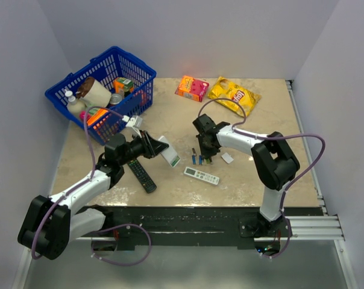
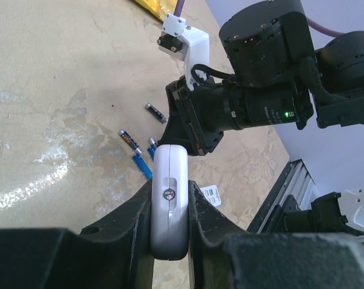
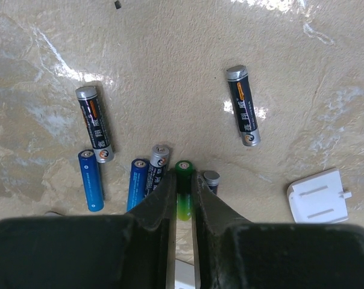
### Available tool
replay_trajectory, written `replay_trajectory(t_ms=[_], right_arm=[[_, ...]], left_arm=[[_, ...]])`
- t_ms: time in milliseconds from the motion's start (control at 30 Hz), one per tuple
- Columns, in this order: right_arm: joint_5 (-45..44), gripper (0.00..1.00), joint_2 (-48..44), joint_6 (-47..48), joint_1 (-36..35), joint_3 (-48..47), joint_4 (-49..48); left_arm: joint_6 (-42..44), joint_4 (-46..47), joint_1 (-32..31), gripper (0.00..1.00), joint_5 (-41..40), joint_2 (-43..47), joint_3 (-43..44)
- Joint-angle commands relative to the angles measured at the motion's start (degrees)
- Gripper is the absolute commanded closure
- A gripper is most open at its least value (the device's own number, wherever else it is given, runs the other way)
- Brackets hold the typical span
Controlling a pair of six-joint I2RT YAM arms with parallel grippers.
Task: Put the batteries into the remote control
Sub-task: Pick up the battery from the center of the board, then load the battery into the remote control.
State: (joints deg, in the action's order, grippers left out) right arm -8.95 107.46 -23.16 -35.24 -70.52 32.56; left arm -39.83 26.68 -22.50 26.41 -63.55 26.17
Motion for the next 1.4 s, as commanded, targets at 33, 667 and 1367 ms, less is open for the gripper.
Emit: replay_trajectory(t_ms=[33,667,1367], right_arm=[[1.4,1.0,-5.1,-2.1,-0.1,1.7,-1.3],[2.0,1.0,-21.9,-8.7,-0.1,5.8,-10.4],[-1.2,1.0,-39.9,-26.2,-4.1,17.6,-36.3]], left_arm=[[-2.0,7.3,0.4,1.0,-0.5,0.2,1.0],[-10.7,19.7,0.4,1.0,-3.0,-0.7,-2.4],[-19.7,26.7,-0.7,1.0,-10.0,-4.9,-0.2]])
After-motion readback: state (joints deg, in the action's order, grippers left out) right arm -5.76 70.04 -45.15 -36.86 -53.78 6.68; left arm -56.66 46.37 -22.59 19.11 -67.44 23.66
